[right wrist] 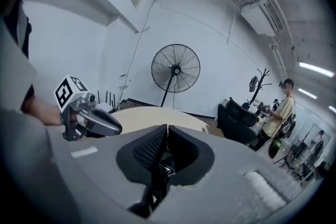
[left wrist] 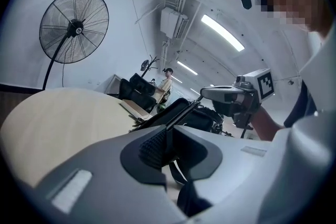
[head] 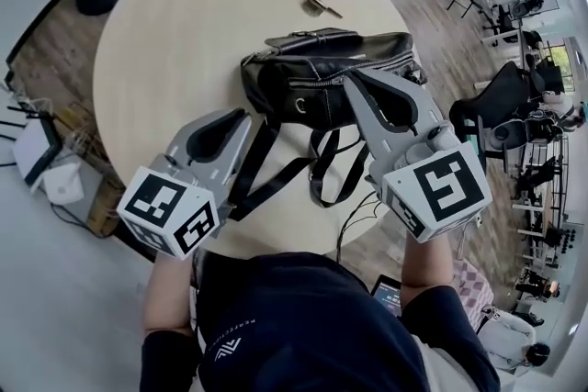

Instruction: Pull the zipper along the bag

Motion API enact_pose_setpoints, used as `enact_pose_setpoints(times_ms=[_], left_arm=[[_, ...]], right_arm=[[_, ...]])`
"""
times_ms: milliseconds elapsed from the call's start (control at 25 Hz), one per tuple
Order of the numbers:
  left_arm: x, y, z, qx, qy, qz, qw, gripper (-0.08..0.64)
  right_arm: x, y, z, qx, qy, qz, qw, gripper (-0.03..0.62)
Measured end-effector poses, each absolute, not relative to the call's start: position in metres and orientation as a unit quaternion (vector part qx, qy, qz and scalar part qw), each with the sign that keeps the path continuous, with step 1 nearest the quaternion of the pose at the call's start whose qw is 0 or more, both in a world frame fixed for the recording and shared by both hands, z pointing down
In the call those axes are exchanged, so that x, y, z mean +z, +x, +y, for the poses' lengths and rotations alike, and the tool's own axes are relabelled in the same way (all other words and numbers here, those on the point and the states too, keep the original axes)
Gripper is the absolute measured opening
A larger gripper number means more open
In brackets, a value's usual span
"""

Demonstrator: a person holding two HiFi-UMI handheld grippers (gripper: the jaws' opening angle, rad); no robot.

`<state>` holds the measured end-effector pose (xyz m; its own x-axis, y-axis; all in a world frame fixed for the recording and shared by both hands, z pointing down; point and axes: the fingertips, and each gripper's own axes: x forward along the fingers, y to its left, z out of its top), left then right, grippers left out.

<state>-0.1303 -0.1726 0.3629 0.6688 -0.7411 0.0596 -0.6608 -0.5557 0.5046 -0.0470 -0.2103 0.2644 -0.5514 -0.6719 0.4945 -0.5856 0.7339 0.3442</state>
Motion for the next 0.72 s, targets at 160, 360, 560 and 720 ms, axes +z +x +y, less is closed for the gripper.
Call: enact_pose_setpoints(times_ms=[160, 360, 560, 720], left_arm=[[0.355, -0.110, -0.172, -0.065, 0.888, -0.389, 0.238, 0.048], [0.341, -0.097, -0.173, -0.055, 0.891, -0.390, 0.224, 0.049], [0.325, -0.077, -0.176, -0.040, 0.897, -0.387, 0.211, 0.080], [0.317, -0.058, -0.179, -0.028, 0.901, -0.381, 0.205, 0.112]], right_arm=[[0.263, -0.039, -0.213, -0.035, 0.336, -0.894, 0.293, 0.012], [0.260, -0.034, -0.217, -0.024, 0.319, -0.902, 0.289, 0.012], [0.255, -0.027, -0.221, -0.009, 0.316, -0.908, 0.276, 0.012], [0.251, -0.020, -0.221, -0.009, 0.309, -0.911, 0.272, 0.012]])
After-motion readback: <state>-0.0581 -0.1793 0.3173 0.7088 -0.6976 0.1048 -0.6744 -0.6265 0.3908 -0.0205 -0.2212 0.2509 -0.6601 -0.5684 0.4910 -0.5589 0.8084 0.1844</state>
